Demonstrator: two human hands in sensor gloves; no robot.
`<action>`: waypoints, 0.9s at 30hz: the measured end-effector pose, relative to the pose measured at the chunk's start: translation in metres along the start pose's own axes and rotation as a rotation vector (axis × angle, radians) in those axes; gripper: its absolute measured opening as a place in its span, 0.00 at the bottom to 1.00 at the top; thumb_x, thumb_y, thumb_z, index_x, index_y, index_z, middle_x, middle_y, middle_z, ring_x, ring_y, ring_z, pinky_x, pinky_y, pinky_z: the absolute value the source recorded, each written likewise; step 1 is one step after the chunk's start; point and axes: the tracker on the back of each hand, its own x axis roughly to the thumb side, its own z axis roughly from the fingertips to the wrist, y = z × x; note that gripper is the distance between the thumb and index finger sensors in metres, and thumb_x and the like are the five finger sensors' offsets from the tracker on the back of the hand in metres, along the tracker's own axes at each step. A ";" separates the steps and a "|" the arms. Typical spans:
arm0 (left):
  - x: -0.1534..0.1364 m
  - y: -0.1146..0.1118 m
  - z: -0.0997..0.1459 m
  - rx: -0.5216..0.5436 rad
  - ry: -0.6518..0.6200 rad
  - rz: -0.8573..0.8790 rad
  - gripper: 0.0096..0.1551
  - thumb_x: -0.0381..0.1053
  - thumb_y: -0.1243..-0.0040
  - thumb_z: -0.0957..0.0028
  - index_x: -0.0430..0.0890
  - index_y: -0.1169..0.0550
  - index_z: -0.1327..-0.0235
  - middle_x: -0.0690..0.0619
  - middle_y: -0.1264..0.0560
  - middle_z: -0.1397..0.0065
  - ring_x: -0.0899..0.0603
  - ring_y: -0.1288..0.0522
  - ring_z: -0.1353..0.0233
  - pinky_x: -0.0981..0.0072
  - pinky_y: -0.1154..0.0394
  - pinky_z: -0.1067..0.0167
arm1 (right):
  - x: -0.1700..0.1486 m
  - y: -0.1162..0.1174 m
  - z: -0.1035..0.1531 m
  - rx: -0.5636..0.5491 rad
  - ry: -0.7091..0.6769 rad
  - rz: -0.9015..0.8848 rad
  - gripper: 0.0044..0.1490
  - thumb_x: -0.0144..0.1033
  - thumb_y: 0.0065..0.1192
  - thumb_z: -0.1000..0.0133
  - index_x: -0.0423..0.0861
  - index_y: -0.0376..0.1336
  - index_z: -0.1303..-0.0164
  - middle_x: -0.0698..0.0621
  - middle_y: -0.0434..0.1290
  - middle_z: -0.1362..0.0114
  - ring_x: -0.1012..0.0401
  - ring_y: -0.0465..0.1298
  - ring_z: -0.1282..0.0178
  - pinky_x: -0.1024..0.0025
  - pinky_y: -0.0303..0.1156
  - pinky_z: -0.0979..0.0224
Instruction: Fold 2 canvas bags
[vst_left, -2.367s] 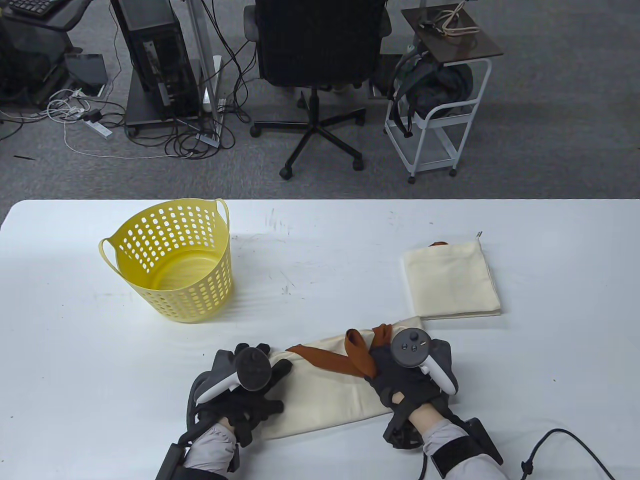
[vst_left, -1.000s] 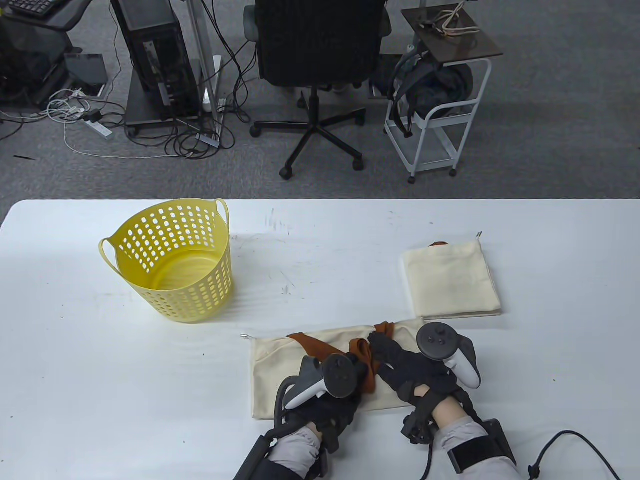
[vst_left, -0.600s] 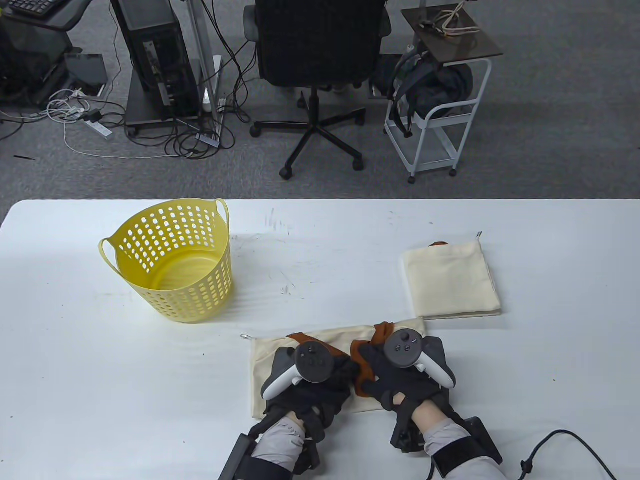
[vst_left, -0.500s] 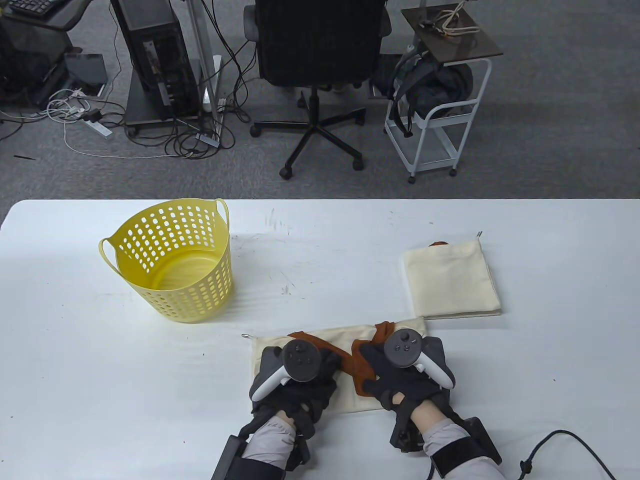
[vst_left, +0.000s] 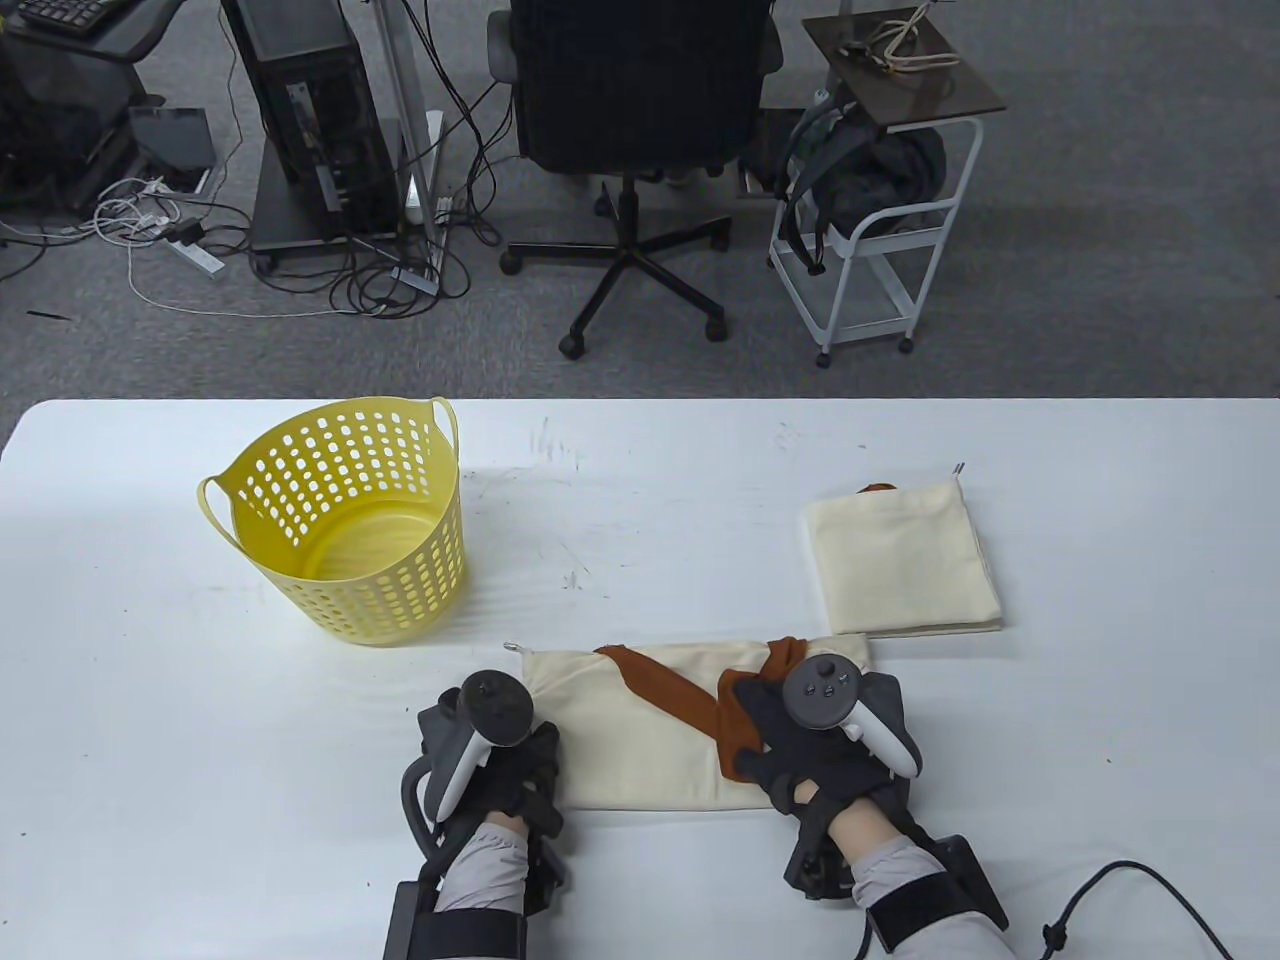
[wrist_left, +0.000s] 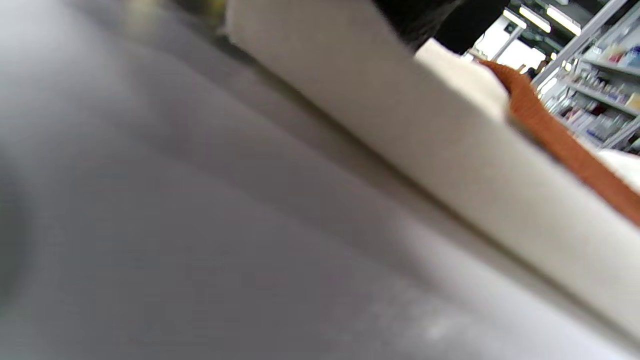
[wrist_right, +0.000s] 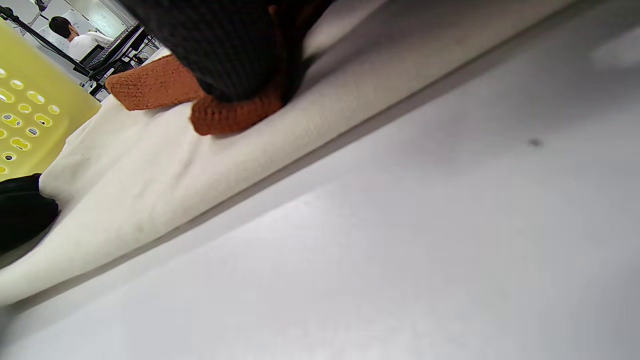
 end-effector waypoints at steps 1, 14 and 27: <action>-0.002 0.002 0.000 -0.018 -0.020 0.058 0.38 0.47 0.41 0.35 0.36 0.39 0.17 0.37 0.54 0.14 0.32 0.66 0.19 0.26 0.64 0.32 | 0.000 0.000 0.000 0.001 0.000 -0.001 0.46 0.43 0.60 0.41 0.58 0.39 0.20 0.54 0.36 0.18 0.52 0.31 0.20 0.47 0.27 0.22; 0.012 0.025 0.010 -0.196 -0.478 0.774 0.41 0.39 0.40 0.37 0.47 0.47 0.16 0.38 0.24 0.25 0.29 0.29 0.26 0.31 0.35 0.31 | -0.003 -0.002 0.001 -0.009 0.016 -0.016 0.45 0.43 0.60 0.40 0.59 0.39 0.20 0.54 0.35 0.18 0.51 0.30 0.20 0.47 0.27 0.22; 0.049 0.000 0.021 -0.485 -0.689 1.008 0.42 0.43 0.42 0.33 0.49 0.52 0.15 0.38 0.28 0.22 0.29 0.33 0.24 0.25 0.41 0.30 | 0.036 0.031 0.009 0.062 -0.105 0.138 0.46 0.47 0.58 0.40 0.58 0.37 0.19 0.53 0.35 0.17 0.51 0.32 0.19 0.46 0.30 0.22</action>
